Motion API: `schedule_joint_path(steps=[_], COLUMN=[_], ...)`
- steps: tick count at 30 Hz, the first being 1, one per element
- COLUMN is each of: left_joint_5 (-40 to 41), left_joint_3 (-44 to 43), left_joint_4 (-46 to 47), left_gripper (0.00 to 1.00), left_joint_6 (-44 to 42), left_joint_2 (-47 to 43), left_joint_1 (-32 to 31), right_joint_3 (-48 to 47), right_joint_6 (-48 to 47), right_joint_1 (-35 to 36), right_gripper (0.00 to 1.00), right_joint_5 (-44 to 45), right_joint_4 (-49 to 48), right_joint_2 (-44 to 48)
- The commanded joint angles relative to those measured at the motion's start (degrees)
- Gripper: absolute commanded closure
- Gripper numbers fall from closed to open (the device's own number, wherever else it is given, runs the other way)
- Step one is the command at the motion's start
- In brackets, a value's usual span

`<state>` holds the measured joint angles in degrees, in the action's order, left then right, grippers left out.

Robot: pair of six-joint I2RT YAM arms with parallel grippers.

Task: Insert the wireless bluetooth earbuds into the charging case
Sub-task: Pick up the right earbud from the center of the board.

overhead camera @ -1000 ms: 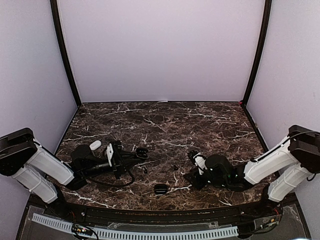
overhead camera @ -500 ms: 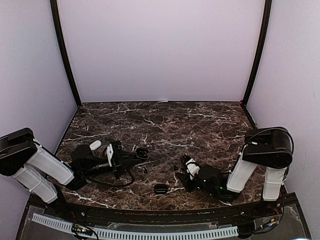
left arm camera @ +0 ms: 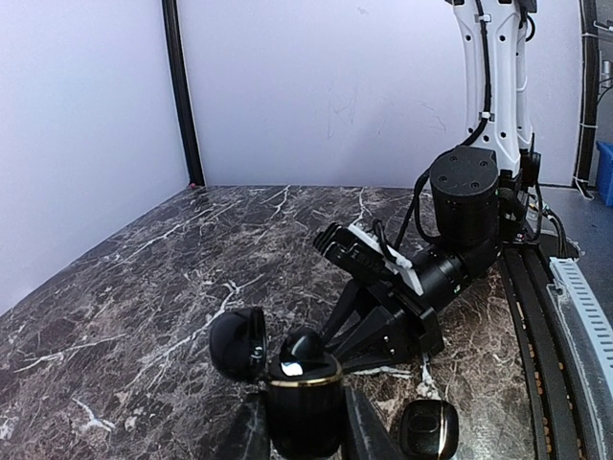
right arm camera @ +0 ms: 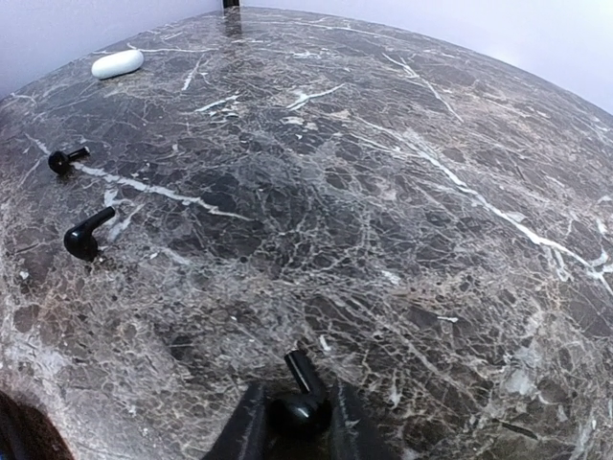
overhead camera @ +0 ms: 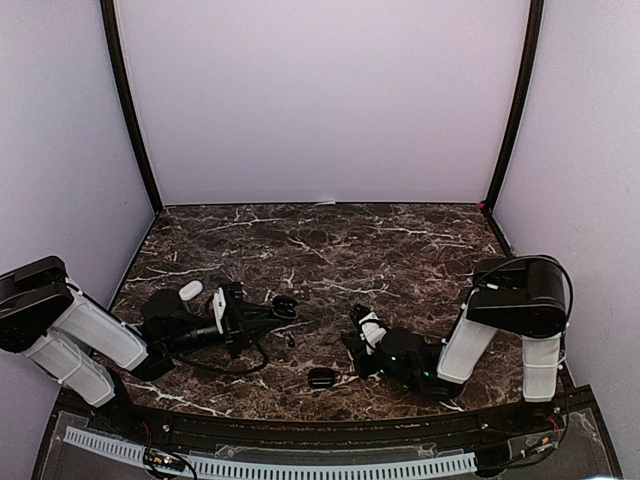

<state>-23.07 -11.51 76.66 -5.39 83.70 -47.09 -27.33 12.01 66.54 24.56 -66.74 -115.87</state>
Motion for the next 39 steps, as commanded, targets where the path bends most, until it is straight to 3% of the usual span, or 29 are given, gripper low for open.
schedule_joint_path(steps=[1,10,14,21,31,39], left_joint_5=[-0.6,-1.0,-2.8,-8.0,-20.8,-34.0], left_joint_3=[0.8,0.6,0.0,-1.3,-3.2,-0.9], left_joint_4=[2.0,1.7,1.1,-0.1,-0.2,12.7], left_gripper=[0.82,0.82,0.82,0.82,0.83,0.86], left_joint_6=[-0.3,-0.4,-0.2,0.1,-0.3,-3.1], left_joint_2=[-1.5,-1.6,-1.2,0.0,2.4,8.1], left_joint_1=[0.3,0.3,0.3,0.3,0.3,0.2], right_joint_3=[0.2,2.3,2.8,0.4,-6.9,-9.1], right_joint_6=[0.7,-4.0,-12.2,-29.1,-40.4,-42.2], right_joint_1=[-0.7,-0.8,1.9,12.2,23.0,26.6], right_gripper=[0.84,0.93,0.94,0.96,0.98,0.95], right_joint_5=[1.8,0.0,0.5,10.5,20.9,15.6], right_joint_4=[6.5,5.7,10.0,21.2,39.5,50.5], right_joint_2=[-2.0,3.4,10.8,22.4,32.4,42.7])
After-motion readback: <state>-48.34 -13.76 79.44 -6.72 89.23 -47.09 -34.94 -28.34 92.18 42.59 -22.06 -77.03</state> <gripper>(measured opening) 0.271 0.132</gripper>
